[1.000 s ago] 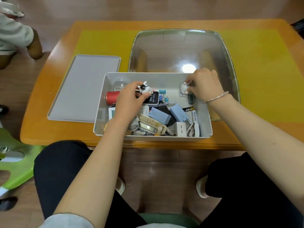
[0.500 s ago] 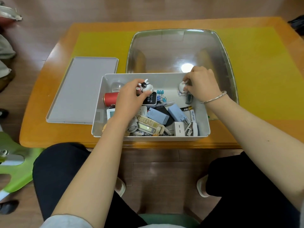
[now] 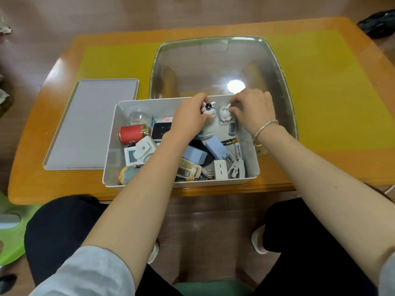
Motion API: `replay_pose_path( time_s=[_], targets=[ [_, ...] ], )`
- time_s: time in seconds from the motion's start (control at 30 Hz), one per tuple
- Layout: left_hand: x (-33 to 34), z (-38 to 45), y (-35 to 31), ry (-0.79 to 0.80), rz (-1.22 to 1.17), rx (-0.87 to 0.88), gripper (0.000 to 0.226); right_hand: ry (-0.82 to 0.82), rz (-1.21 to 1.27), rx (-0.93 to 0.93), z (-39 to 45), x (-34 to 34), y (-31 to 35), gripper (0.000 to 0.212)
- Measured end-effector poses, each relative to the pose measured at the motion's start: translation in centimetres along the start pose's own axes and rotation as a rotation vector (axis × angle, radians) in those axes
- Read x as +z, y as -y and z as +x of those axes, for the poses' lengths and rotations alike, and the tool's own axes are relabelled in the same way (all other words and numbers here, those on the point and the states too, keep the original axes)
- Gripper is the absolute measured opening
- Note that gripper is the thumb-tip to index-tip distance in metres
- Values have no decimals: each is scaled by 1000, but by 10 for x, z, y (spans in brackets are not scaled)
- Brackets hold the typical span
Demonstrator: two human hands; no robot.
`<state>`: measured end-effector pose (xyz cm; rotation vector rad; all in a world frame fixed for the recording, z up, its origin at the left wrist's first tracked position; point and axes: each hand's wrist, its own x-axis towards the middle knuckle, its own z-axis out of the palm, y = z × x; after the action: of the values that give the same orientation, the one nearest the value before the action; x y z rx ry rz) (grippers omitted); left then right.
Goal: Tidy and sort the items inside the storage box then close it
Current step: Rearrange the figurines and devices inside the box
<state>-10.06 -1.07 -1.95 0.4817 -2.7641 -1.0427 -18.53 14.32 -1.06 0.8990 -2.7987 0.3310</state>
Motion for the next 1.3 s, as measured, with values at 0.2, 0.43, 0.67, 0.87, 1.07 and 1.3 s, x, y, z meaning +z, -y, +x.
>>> replay_pose_path(
  time_s=[0.2,0.43,0.67,0.87,1.07,1.3],
  targets=[
    [16,2,-4,5,74,-9,31,-10,-6,37,-1,5,2,16],
    [24,-6,-5,-16,146,23,34,-8,-51,10,-2,7,2,19],
    [27,-12,-10,-139,150,25,29,40,-79,1,0,7,4,20],
    [28,-10,-9,-159,137,28,27,51,-74,13,0,7,5,20],
    [30,-8,-8,-167,147,36,26,55,-107,30,0,5,6,21],
    [30,-8,-10,-164,163,38,26,96,-97,16,0,0,7,24]
  ],
)
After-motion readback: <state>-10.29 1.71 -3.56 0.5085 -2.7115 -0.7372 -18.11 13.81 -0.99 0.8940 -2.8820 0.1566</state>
